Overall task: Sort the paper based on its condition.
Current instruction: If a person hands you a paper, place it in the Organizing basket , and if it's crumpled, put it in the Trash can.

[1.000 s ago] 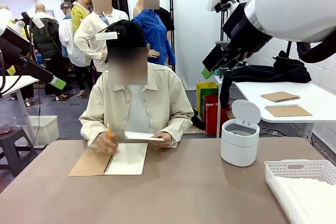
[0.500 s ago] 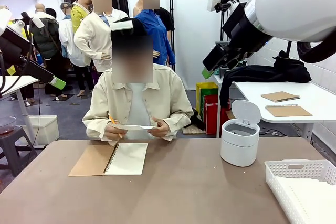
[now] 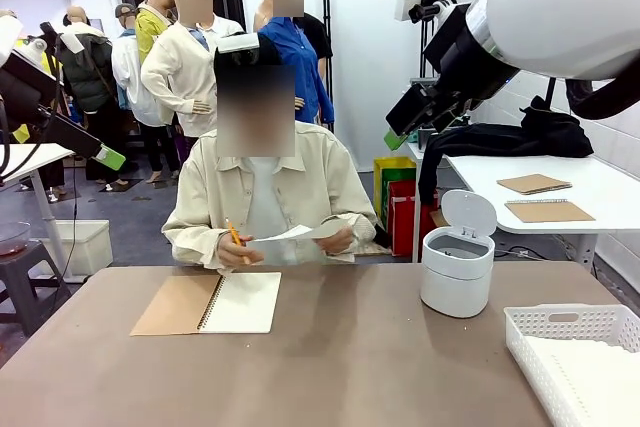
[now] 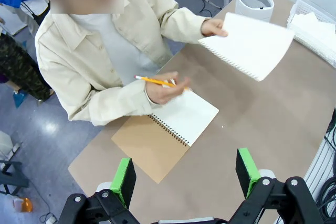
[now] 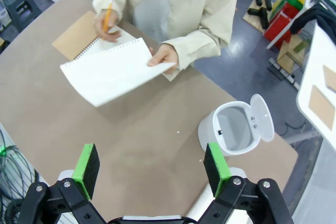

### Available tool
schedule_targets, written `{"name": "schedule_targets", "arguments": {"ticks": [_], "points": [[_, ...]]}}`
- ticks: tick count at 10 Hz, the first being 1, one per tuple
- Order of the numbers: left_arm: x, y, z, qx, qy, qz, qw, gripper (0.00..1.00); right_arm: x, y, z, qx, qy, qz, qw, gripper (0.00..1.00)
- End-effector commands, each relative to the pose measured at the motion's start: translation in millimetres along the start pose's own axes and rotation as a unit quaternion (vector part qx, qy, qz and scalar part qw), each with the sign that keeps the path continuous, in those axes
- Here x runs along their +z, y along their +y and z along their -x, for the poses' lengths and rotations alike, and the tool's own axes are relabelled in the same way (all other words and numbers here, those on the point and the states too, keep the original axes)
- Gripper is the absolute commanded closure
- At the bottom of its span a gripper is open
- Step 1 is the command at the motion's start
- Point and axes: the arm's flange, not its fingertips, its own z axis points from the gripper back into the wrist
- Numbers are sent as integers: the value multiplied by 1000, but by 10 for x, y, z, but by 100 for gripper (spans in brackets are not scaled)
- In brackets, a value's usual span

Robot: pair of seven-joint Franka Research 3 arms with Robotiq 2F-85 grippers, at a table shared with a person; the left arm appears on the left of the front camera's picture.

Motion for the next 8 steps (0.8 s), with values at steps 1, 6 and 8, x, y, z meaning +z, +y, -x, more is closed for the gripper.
{"name": "schedule_targets", "arguments": {"ticks": [1,6,8], "points": [[-3,0,0,1,0,1,1000,0,-19,-3,-3,1,0,0,1000,0],[-3,0,0,1,0,1,1000,0,-19,-3,-3,1,0,0,1000,0],[-3,0,0,1,0,1,1000,0,-19,-3,-3,1,0,0,1000,0]]}}
